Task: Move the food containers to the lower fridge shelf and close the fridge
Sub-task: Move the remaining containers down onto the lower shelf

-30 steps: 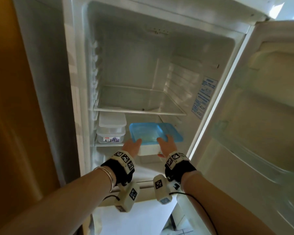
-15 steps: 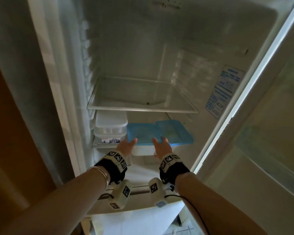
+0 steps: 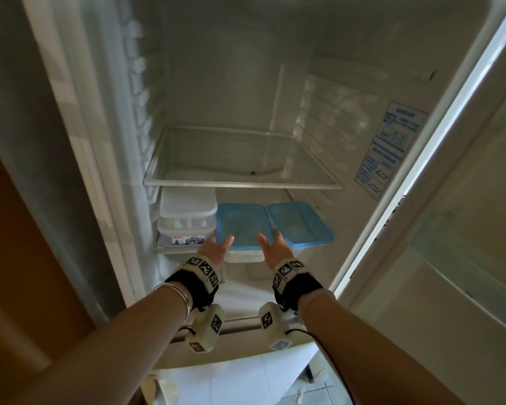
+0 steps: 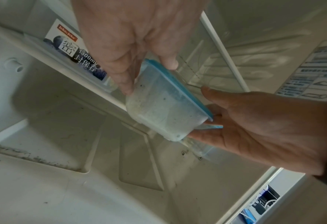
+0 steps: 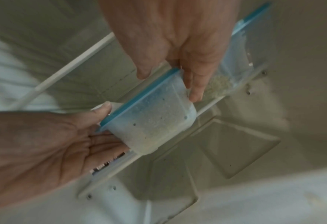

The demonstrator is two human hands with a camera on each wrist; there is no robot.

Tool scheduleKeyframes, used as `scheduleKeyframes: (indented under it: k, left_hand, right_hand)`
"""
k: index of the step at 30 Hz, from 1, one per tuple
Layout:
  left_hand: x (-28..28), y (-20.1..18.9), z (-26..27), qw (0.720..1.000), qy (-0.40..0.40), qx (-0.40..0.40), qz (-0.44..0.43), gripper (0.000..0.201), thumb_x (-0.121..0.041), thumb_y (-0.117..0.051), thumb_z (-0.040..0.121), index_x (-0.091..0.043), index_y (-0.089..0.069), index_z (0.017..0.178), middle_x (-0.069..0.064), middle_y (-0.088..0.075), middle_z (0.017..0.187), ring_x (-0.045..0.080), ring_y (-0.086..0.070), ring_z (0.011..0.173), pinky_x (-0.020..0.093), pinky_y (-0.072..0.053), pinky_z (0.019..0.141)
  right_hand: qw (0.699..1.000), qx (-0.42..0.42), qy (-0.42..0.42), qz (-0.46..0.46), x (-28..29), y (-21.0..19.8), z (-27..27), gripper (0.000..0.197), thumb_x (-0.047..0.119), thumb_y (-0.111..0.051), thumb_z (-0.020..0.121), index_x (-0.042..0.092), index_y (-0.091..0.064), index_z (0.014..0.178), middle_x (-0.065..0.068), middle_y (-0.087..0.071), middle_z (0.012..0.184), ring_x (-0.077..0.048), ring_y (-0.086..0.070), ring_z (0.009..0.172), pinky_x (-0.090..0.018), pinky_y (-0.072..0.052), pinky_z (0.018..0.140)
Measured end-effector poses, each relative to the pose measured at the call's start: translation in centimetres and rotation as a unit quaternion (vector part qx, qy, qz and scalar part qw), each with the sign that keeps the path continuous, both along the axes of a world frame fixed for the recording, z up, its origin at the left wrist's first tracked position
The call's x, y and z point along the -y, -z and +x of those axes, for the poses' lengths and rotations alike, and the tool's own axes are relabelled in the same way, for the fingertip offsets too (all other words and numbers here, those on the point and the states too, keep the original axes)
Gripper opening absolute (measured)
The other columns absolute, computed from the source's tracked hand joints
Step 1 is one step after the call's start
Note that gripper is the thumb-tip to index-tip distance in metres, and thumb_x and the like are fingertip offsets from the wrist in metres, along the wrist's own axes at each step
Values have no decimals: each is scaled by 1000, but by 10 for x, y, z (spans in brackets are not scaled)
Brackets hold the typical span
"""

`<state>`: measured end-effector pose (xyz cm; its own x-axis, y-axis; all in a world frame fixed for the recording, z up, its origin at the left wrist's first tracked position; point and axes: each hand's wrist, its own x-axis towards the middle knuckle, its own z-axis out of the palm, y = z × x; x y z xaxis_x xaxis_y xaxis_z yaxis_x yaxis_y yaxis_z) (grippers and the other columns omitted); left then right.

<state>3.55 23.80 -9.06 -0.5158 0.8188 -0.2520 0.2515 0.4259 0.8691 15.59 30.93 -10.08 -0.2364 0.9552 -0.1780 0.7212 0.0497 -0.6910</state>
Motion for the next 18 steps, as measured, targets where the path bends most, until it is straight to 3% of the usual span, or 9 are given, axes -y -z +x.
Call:
scheduleKeyframes:
  k: [5, 8, 10, 13, 16, 18]
  left_hand:
    - [-1, 3, 1, 1000, -1, -13, 11, 44, -27, -50, 95, -3, -49, 131, 16, -57, 132, 30, -55, 120, 32, -40, 100]
    - [-1, 1, 1, 999, -4, -29, 25, 54, -25, -54, 92, -5, -37, 139, 15, -51, 139, 29, -50, 126, 36, -37, 105]
    - [0, -2, 1, 996, 10, -88, 18, 58, -27, -53, 92, -7, -33, 143, 12, -42, 147, 27, -42, 135, 36, -31, 112]
    - [1, -6, 0, 976, 82, -201, 1, 53, -31, -51, 94, -10, -41, 141, 7, -26, 157, 20, -27, 144, 33, -20, 118]
    - [0, -6, 1, 953, 163, -256, -16, 49, -31, -52, 93, -11, -47, 137, 5, -35, 153, 19, -33, 141, 29, -21, 116]
    - [-1, -3, 1, 945, 175, -277, -14, 47, -26, -54, 93, -12, -48, 137, 4, -38, 151, 18, -35, 140, 28, -20, 117]
  right_hand:
    - [991, 61, -85, 85, 8, -5, 8, 60, 39, -40, 98, 10, -25, 148, -9, -21, 158, -22, -24, 145, -31, -23, 116]
    - [972, 130, -170, 92, 9, -7, 12, 60, 40, -39, 98, 12, -23, 149, -5, -16, 160, -20, -12, 148, -32, -14, 119]
    - [964, 154, -197, 91, 9, -7, 14, 60, 39, -40, 97, 14, -23, 149, -3, -16, 159, -20, -6, 149, -32, -10, 120]
    - [962, 150, -208, 92, 4, -9, 17, 58, 34, -44, 97, 16, -25, 149, -1, -18, 159, -18, -5, 149, -32, -10, 120]
    - [961, 150, -211, 99, 1, -10, 18, 55, 29, -45, 97, 18, -27, 148, 0, -20, 159, -16, -7, 149, -31, -11, 120]
    - [959, 155, -214, 103, -2, -10, 17, 55, 28, -45, 98, 19, -27, 148, 1, -20, 159, -16, -8, 149, -32, -12, 120]
